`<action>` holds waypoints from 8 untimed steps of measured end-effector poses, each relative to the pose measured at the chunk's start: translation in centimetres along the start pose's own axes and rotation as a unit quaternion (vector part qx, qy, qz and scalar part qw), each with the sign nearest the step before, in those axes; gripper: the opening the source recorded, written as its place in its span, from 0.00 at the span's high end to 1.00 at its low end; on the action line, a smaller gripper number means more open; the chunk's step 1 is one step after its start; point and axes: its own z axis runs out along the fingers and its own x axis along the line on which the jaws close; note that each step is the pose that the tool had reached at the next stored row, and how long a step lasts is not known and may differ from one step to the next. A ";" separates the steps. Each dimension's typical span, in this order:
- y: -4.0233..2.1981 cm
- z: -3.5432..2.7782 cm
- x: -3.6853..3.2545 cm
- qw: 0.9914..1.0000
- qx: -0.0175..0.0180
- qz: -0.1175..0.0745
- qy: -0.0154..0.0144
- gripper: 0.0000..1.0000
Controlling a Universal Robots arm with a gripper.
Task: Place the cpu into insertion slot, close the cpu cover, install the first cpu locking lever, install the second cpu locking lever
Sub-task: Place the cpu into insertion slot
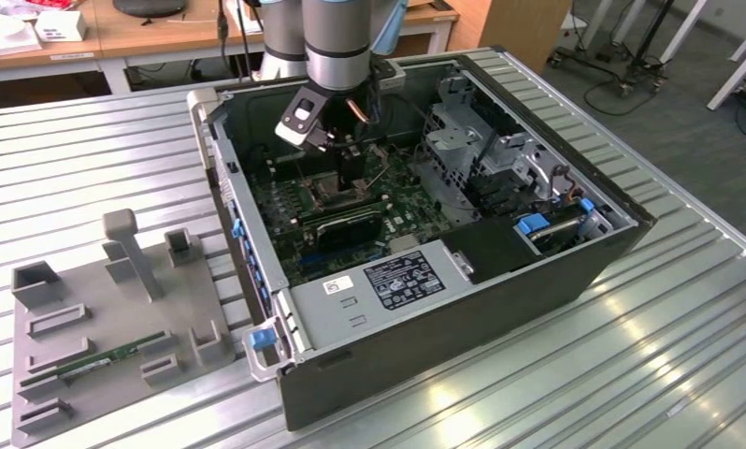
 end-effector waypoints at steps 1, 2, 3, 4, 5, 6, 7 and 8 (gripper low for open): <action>0.00 0.00 0.00 1.000 0.000 0.000 0.000 0.33; 0.00 -0.02 0.00 1.000 0.000 0.000 0.000 0.33; 0.00 -0.04 0.00 1.000 0.000 0.000 0.000 0.33; 0.00 -0.04 0.00 1.000 0.000 0.000 0.000 0.33; 0.00 -0.05 0.00 1.000 0.000 0.000 0.000 0.33; 0.03 -0.05 0.00 1.000 0.000 0.000 0.000 0.33; 0.08 -0.04 0.00 1.000 0.001 0.000 0.000 0.33; 0.12 -0.04 0.00 1.000 0.002 0.000 0.000 0.33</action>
